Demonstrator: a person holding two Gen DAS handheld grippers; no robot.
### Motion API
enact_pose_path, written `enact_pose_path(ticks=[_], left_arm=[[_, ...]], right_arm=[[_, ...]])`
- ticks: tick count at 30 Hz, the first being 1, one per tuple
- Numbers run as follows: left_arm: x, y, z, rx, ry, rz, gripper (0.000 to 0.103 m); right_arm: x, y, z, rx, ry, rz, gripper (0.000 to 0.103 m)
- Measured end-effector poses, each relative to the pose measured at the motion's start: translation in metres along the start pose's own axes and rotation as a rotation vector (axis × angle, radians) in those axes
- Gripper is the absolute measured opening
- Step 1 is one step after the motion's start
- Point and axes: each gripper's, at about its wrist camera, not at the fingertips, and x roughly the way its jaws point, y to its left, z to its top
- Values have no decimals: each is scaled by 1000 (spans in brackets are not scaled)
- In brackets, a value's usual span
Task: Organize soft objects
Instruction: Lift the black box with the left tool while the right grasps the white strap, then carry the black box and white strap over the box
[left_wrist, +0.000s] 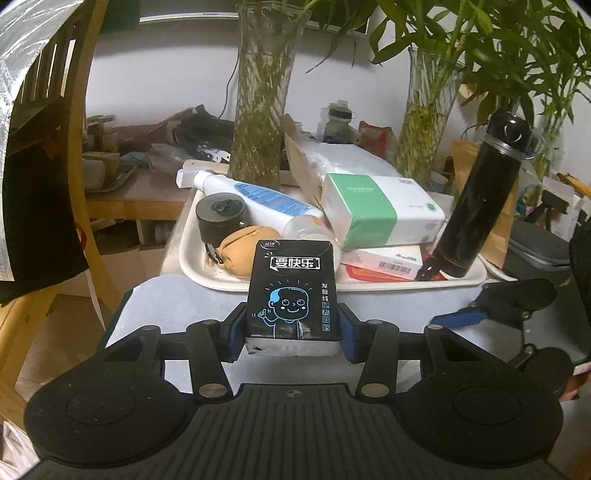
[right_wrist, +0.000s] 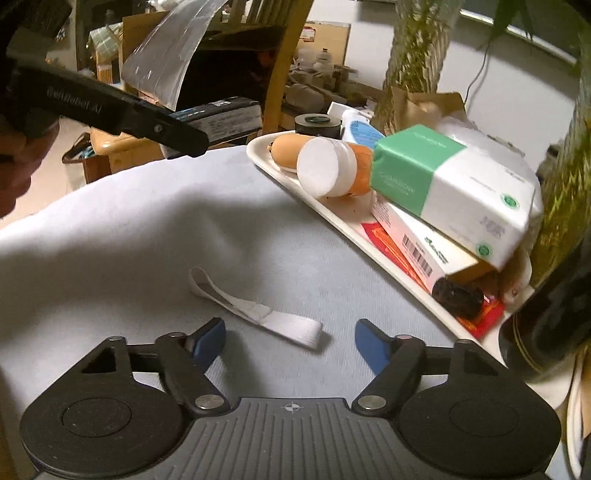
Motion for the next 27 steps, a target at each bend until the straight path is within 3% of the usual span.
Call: enact_pose_path(ticks=[3, 5, 8, 16, 27], left_arm=[[-1, -1, 0, -4, -2, -9, 48], [-1, -1, 0, -5, -5, -14, 48], [-2, 0, 0, -10, -9, -20, 48], [-7, 2, 2, -35, -24, -40, 48], [-36, -12, 8, 2, -37, -47, 48]], right_arm=[[-2, 2, 0, -2, -10, 17, 60], [-3, 5, 1, -10, -8, 19, 36], [-3, 4, 1, -16, 1, 14, 15], [-32, -10, 0, 24, -25, 21, 9], [-103, -20, 7, 114, -18, -80, 5]])
